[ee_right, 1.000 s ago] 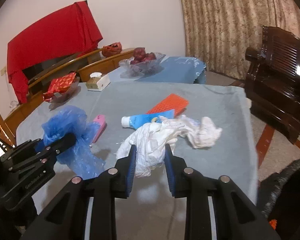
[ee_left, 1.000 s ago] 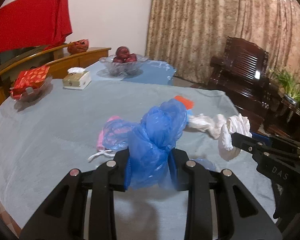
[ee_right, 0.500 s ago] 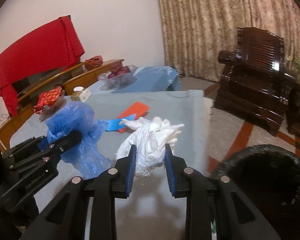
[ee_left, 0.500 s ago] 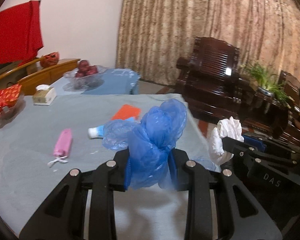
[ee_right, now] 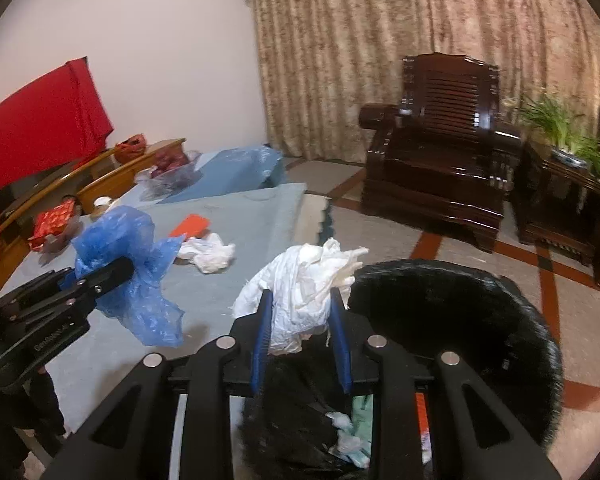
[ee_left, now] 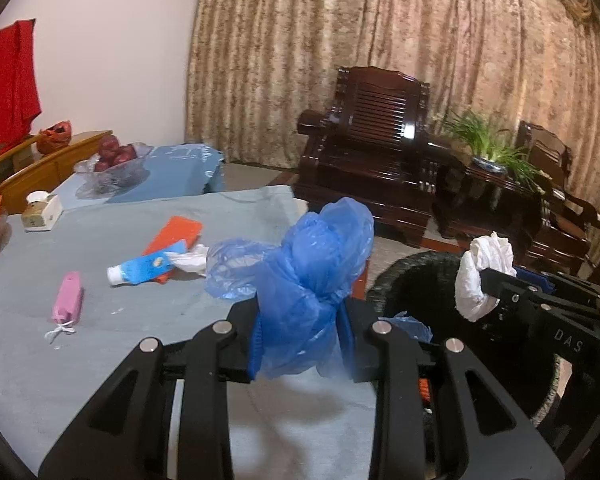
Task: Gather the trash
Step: 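Carry the blue bag and white tissue over the bin, then open both grippers to drop the bag and tissue into the bin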
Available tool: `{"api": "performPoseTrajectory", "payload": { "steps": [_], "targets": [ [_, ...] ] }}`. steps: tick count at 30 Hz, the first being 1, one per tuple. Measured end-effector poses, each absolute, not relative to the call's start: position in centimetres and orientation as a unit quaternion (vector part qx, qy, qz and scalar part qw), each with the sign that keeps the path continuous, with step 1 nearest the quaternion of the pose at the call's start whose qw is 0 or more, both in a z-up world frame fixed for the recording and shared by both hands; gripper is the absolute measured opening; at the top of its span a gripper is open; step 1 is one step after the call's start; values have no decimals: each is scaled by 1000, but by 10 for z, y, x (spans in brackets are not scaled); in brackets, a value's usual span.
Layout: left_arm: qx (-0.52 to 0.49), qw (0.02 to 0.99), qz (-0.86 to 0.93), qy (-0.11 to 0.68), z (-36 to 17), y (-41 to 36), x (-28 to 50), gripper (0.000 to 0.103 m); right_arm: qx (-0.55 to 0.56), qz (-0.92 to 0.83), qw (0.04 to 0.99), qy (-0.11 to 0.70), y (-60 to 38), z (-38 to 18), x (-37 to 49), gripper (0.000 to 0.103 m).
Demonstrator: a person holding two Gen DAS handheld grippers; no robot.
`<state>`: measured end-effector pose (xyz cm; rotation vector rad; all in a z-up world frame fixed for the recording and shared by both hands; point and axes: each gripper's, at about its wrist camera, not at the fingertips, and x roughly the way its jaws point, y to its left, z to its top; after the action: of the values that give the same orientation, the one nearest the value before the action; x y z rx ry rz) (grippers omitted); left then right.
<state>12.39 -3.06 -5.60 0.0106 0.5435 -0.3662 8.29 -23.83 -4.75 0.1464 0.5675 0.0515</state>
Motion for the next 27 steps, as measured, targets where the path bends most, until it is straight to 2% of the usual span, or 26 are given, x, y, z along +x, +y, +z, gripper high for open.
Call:
{"api": "performPoseTrajectory", "payload": {
  "steps": [13,27],
  "targets": [
    [22,926,-253,278,-67,-103,118,29,91,-46,957,272,-302,-49,52,28],
    [54,899,-316,299,-99,-182,124,29,101,-96,946,292,-352,-75,34,28]
  ]
}}
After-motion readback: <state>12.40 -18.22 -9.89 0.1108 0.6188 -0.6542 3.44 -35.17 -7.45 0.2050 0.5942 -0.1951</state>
